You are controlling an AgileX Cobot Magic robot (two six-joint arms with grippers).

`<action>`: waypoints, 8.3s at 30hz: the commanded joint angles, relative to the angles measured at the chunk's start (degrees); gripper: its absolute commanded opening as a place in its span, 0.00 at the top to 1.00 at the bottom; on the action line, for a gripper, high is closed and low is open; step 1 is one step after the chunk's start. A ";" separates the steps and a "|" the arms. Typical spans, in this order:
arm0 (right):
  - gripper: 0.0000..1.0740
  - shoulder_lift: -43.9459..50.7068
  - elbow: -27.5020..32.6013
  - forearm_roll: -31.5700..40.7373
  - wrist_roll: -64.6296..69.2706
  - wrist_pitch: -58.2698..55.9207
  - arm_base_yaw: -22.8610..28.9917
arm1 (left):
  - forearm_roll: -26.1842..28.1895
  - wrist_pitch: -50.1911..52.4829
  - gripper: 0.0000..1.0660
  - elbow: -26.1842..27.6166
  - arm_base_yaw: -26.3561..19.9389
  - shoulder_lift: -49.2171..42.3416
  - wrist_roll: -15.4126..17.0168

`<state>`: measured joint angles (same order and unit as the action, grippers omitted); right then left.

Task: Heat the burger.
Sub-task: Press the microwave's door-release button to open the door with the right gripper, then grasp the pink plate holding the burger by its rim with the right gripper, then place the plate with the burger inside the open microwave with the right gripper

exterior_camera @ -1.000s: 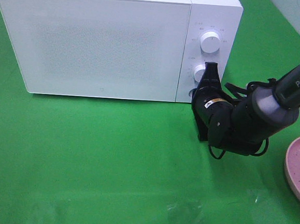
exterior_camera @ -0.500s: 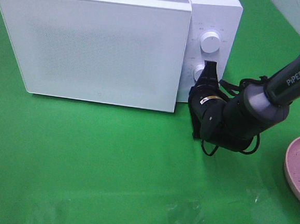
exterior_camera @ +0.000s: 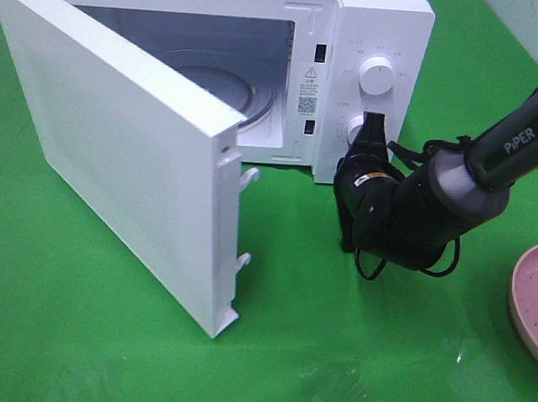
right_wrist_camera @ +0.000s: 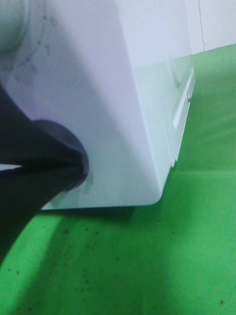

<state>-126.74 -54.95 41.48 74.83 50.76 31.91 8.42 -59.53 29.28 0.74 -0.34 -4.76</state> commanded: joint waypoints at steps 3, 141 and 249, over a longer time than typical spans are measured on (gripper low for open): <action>0.99 0.46 -7.22 -5.61 -0.06 19.25 -3.44 | -0.06 0.23 0.04 -0.11 0.29 -0.97 0.29; 0.19 39.76 14.84 -51.74 -66.86 -86.97 -23.43 | -0.06 0.23 0.04 -0.11 0.29 -0.97 0.29; 1.00 34.78 14.84 -73.28 -44.52 -94.37 -9.57 | -0.06 0.23 0.04 -0.11 0.29 -0.97 0.29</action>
<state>-92.76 -40.16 -28.82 29.45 -41.54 22.23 8.31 -59.53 29.28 0.74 -0.34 -4.76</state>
